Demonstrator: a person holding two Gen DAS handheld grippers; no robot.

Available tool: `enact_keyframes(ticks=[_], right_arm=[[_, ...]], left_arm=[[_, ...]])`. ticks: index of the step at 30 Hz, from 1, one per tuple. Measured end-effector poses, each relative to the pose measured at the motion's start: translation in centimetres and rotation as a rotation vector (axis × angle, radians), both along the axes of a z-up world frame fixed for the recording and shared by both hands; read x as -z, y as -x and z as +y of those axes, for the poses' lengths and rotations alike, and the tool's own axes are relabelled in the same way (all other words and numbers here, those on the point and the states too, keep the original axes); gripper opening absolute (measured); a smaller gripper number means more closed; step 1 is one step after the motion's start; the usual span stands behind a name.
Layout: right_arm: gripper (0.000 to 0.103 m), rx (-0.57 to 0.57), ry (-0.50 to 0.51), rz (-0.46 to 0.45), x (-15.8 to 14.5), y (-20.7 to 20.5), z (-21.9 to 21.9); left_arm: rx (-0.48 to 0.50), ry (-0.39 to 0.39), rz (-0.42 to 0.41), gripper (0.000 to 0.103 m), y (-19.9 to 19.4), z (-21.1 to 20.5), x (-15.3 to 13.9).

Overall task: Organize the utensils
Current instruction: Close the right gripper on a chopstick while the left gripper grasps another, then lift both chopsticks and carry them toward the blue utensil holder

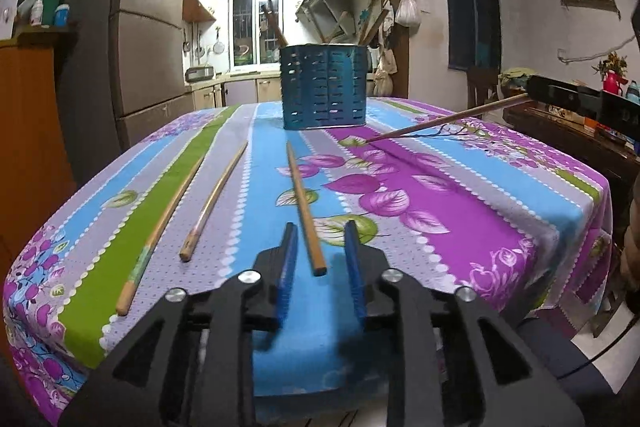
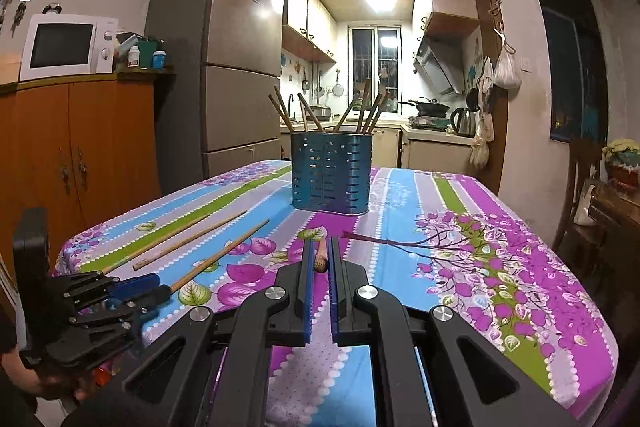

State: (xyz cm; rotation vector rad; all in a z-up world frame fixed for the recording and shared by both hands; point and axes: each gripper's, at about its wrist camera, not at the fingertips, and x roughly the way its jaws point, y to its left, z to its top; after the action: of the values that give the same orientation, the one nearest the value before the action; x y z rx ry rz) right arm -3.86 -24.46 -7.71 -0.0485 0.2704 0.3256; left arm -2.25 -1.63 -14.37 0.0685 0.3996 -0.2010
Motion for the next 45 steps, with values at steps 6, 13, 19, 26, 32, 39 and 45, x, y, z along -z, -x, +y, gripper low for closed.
enact_keyframes(ticks=[6,13,19,26,32,39,45], right_arm=[[0.008,-0.01,-0.002,0.011,0.2,-0.4,0.1],[0.008,-0.018,0.001,0.021,0.5,-0.9,0.3],[0.008,-0.01,-0.009,0.008,0.6,-0.7,0.0],[0.008,-0.008,-0.005,-0.036,-0.6,-0.2,-0.3],[0.008,-0.011,0.014,-0.086,-2.4,0.0,-0.7],[0.008,-0.023,0.042,-0.162,-5.4,-0.4,-0.9],[0.008,-0.038,0.055,-0.191,-7.3,-1.7,-1.2]], left_arm=[[-0.022,-0.003,0.02,0.024,0.1,-0.1,0.5],[-0.036,-0.006,-0.001,0.012,0.3,-0.1,0.8],[-0.033,-0.016,-0.003,0.005,0.5,-0.2,0.7],[-0.024,-0.018,-0.078,0.005,1.1,-0.3,-2.1],[-0.022,-0.015,-0.197,0.005,0.8,-0.6,-6.1],[-0.006,-0.027,-0.328,0.005,-0.6,-2.1,-10.3],[0.004,-0.039,-0.369,0.005,-2.3,-3.3,-11.9]])
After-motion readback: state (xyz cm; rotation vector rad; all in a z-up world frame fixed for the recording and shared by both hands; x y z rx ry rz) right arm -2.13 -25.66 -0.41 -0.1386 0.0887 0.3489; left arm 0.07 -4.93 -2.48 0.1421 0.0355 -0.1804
